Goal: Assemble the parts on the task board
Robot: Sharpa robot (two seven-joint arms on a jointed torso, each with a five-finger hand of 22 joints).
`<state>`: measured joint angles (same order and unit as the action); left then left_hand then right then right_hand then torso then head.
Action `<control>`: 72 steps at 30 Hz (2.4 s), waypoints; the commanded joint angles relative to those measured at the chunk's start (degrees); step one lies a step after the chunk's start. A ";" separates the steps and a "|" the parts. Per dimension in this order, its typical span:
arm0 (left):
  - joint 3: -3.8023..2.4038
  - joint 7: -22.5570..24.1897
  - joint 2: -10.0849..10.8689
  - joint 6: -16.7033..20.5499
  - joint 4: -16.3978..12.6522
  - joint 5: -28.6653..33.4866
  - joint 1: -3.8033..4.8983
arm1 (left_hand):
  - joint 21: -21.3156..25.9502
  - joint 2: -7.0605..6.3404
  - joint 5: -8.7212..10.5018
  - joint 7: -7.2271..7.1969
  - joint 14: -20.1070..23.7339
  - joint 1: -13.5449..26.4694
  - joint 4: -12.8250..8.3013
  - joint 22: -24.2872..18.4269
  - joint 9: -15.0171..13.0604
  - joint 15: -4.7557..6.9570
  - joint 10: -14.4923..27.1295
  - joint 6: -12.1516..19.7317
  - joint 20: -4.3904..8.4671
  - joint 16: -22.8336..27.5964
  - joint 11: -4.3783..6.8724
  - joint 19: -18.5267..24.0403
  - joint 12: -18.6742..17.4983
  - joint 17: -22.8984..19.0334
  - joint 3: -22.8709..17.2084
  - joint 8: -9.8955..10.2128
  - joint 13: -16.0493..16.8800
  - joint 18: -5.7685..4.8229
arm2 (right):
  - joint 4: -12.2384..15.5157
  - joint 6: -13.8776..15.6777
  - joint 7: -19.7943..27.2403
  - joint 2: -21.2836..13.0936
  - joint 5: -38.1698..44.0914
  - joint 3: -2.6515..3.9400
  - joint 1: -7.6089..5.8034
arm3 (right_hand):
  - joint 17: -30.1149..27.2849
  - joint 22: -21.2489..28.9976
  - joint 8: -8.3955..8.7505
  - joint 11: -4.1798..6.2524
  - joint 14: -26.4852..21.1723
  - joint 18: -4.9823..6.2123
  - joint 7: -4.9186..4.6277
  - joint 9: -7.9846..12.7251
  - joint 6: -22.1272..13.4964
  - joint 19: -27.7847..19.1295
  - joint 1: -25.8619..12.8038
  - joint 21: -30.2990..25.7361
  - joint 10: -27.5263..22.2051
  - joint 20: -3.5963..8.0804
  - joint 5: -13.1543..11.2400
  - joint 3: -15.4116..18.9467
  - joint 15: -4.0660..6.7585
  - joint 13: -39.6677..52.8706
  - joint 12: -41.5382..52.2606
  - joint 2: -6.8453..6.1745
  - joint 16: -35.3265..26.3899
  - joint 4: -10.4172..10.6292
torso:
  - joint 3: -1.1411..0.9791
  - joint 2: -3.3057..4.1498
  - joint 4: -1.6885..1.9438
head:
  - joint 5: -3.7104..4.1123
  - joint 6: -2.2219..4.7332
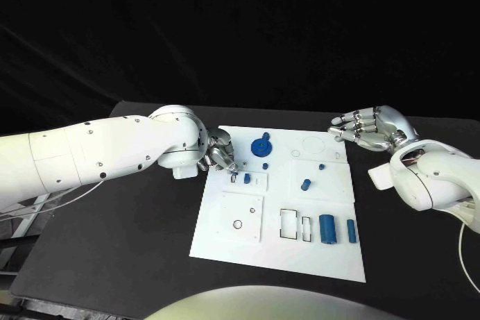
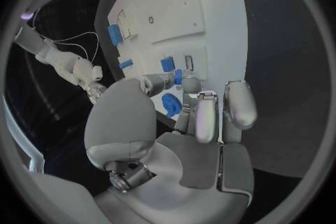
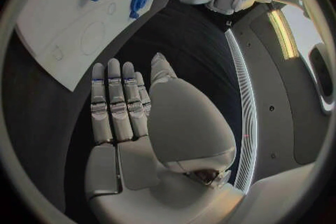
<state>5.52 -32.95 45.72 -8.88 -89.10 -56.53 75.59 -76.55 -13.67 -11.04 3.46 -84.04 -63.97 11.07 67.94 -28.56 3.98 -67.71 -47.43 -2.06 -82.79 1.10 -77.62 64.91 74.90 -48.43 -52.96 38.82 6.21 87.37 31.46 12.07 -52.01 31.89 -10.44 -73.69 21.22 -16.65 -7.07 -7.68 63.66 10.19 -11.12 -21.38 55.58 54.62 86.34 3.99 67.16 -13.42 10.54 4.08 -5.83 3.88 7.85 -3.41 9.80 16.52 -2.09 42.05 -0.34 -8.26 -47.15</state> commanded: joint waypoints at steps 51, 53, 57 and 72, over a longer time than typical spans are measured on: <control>0.85 -0.04 -0.14 -3.09 -0.27 -4.34 -0.89 | -0.47 0.03 -2.09 -0.19 -2.75 0.73 -13.01 0.37 -0.13 0.62 -1.46 -0.86 0.25 -0.13 0.06 -0.44 1.33 2.68 -12.19 -0.03 2.09 -1.08 | -0.10 -0.42 0.94 0.13 -0.56 0.01 0.01 | -0.18 0.21 0.26 -0.46 -0.11 0.35 -0.57 0.10 0.02 -0.48 -0.32 -0.31 -0.19 0.15 0.04 0.10 -0.39 -0.15 -0.40 -0.01 -0.53 -0.07 | -0.15 -0.02 -0.05 | -0.19 -0.78; 0.85 -0.01 -0.14 -3.06 -0.41 -4.14 -0.89 | -0.47 0.03 -2.09 -0.19 -2.75 0.73 -13.01 0.37 -0.13 0.62 -1.46 -0.86 0.25 -0.13 0.06 -0.44 1.33 2.68 -12.19 -0.03 2.09 -1.08 | -0.10 -0.41 0.95 0.14 -0.56 0.01 0.01 | -0.18 0.21 0.26 -0.46 -0.11 0.35 -0.57 0.10 0.02 -0.48 -0.32 -0.31 -0.19 0.15 0.04 0.10 -0.39 -0.15 -0.40 -0.01 -0.53 -0.07 | -0.14 0.00 -0.04 | -0.18 -0.79; 0.86 -0.03 -0.15 -3.00 -0.59 -3.84 -0.90 | -0.47 0.01 -2.28 -0.22 -2.75 0.78 -13.04 0.35 -0.13 0.64 -1.61 -0.92 0.26 -0.13 0.08 -0.43 1.46 2.69 -12.19 -0.03 2.34 -1.08 | -0.08 -0.40 0.95 0.16 -0.55 0.01 0.01 | -0.31 0.38 0.31 -0.47 -0.08 0.36 -0.58 0.12 0.04 -0.52 -0.35 -0.29 -0.18 0.11 0.04 0.07 -0.41 -0.18 -0.42 0.04 -0.64 -0.06 | -0.14 0.00 -0.03 | -0.13 -0.79; 0.87 -0.99 -0.33 -2.99 -0.18 -2.69 -0.90 | -0.61 0.01 -3.58 -0.37 -2.76 1.49 -13.11 0.53 -0.18 0.75 -2.25 -1.24 0.36 -0.13 0.21 -0.49 1.99 2.71 -12.21 0.00 3.37 -1.11 | -0.04 -0.30 0.90 0.13 -0.54 0.01 0.01 | -0.34 0.41 0.32 -0.47 -0.08 0.36 -0.58 0.13 0.04 -0.53 -0.35 -0.28 -0.18 0.10 0.04 0.07 -0.42 -0.19 -0.42 0.04 -0.66 -0.07 | -0.15 -0.01 -0.04 | -0.07 -0.81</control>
<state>6.35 -33.49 45.53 -11.44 -89.28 -60.19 74.76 -76.95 -13.75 -14.45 3.14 -84.06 -63.00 10.76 68.43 -28.77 4.40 -69.54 -48.37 -1.86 -82.79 1.27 -77.80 66.59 74.91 -48.13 -52.75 42.18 6.21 87.26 31.51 12.40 -51.91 31.19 -10.44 -73.69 20.96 -16.33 -7.08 -7.90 63.66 10.18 -11.34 -21.34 55.80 54.42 86.34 3.99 66.95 -13.21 10.54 4.08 -5.83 3.75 7.63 -3.41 9.35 16.52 -2.22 42.03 -0.36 -8.34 -48.01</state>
